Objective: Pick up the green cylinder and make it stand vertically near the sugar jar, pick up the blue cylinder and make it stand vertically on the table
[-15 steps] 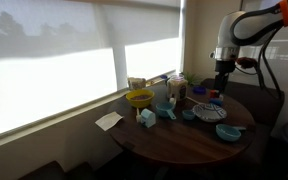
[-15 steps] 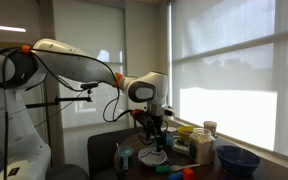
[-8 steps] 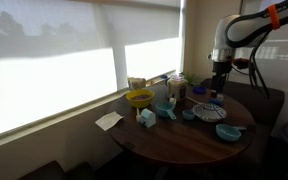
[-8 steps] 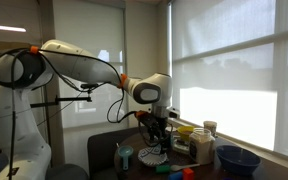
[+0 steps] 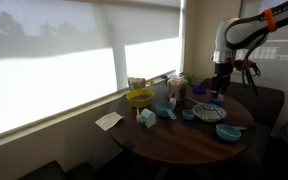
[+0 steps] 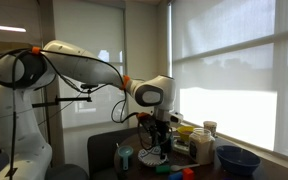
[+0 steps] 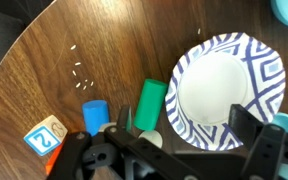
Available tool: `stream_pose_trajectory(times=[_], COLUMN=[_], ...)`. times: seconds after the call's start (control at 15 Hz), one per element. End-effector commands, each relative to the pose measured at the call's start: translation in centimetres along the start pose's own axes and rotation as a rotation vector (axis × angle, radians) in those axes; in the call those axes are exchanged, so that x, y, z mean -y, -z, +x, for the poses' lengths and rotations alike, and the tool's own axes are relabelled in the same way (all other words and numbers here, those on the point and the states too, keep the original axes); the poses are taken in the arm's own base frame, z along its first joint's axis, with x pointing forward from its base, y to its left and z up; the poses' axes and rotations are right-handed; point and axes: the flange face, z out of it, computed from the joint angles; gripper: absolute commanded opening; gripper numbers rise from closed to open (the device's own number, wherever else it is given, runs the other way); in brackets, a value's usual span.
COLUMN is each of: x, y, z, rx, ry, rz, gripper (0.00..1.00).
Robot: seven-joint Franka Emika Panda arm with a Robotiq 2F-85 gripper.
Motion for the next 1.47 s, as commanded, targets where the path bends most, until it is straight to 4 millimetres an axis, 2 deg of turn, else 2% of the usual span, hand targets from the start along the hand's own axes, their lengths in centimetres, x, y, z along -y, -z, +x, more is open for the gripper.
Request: stream_pose_trajectory(times=[0.0,0.47,0.93,1.4], x=[-1.2,-3.1,-4.7,-5.6], y=[-0.1,-2.4,-2.5,-3.9], z=[1.1,2.7,5.2,7.1], rx=[0.053,0.166,0.195,0.242], ry=[-0.06,-0.111,-0.158,-0.256], rz=[0.003,0.052,0.063,0.091], gripper=[1.0,1.0,1.0,1.0])
